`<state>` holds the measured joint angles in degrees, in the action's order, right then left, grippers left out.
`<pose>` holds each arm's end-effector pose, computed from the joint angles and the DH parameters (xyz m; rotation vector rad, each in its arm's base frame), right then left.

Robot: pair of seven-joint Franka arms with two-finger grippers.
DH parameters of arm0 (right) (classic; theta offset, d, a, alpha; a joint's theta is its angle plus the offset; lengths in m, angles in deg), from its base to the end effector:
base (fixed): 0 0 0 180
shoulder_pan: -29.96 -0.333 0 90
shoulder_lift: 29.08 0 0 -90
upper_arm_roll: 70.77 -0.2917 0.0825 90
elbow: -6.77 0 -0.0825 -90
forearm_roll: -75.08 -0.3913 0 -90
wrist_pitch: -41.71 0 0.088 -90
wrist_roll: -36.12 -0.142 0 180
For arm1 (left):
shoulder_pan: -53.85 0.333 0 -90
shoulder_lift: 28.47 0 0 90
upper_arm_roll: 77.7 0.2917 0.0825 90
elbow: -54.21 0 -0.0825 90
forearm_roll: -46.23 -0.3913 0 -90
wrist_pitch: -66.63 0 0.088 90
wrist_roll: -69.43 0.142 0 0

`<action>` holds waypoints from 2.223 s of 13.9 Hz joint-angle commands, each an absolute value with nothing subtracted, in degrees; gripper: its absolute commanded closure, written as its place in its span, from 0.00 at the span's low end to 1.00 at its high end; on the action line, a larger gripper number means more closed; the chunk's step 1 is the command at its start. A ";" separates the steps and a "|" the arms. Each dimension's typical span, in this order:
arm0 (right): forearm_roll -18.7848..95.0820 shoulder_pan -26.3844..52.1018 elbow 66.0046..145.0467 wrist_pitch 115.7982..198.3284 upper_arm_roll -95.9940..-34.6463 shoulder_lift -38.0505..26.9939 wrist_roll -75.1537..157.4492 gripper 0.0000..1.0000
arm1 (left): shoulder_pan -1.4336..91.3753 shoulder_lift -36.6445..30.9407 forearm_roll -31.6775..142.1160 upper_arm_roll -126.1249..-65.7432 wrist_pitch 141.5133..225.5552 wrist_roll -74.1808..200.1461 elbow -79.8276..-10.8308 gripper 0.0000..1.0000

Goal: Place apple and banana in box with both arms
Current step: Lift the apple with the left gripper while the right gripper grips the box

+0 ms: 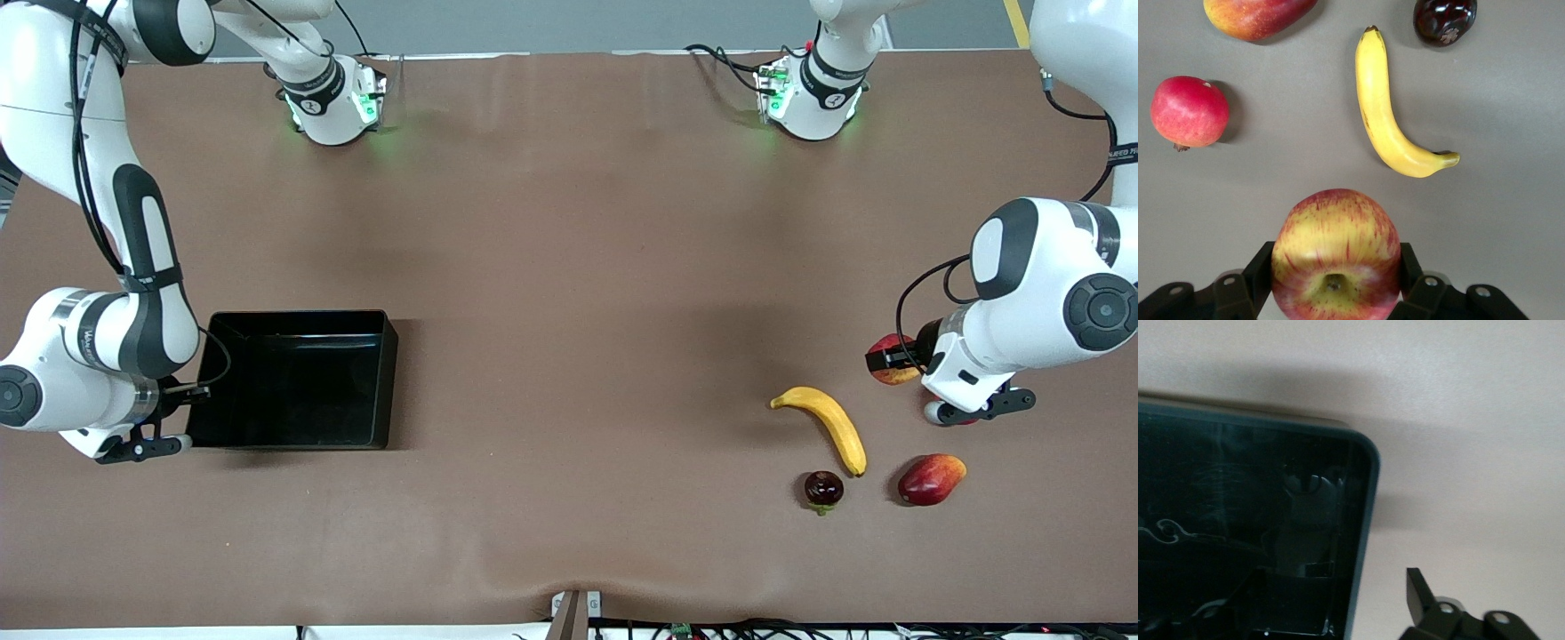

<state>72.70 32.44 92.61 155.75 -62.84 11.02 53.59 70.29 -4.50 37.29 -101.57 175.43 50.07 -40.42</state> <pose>0.6649 -0.1094 0.1865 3.1127 0.1958 -0.3263 0.6392 -0.0485 0.3155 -3.1151 -0.2636 0.2103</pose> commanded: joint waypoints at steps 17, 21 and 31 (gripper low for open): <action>64.02 33.48 90.53 155.00 -63.39 10.21 55.98 1.00 | 65.98 -4.21 37.61 -102.04 173.07 49.48 -38.17 1.00; 62.07 29.09 90.61 152.02 -63.39 6.96 47.23 1.00 | 65.80 -4.92 37.79 -103.88 172.98 46.43 -38.43 1.00; 56.04 8.35 90.88 150.95 -63.39 5.46 22.50 1.00 | 65.89 -6.32 37.79 -111.18 170.61 32.35 -37.55 1.00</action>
<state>60.89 10.82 90.49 151.25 -63.79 6.13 24.42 65.61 -4.59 37.39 -110.18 173.07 34.40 -38.12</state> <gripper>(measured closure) 0.952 0.233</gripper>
